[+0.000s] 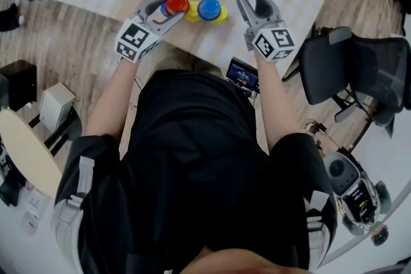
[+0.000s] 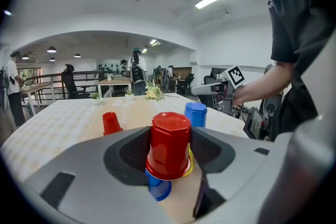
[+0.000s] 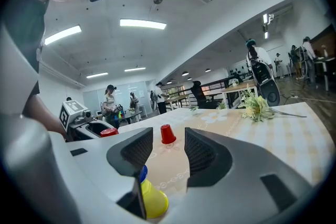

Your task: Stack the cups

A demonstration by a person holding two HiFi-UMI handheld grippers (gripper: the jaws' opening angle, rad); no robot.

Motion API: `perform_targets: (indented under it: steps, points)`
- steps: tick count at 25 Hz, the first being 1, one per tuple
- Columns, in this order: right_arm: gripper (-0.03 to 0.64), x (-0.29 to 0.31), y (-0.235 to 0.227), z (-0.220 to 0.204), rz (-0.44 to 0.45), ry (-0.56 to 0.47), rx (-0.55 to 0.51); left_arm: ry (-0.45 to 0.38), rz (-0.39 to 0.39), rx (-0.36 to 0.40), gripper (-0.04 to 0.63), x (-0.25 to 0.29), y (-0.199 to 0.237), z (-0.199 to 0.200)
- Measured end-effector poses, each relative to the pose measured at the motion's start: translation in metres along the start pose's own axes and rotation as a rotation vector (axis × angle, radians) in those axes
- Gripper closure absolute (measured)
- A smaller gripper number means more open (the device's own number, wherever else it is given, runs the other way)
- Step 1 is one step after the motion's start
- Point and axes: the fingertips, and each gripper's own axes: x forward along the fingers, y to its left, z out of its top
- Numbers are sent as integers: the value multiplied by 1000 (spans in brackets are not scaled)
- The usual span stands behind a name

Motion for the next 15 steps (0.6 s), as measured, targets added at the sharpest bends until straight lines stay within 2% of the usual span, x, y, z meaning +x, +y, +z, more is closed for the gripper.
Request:
perform_targets:
  steps: [15]
  points:
    - [419,3,-4,-1,-1,16,-4,2,-10,-23,359,6,-1,-9]
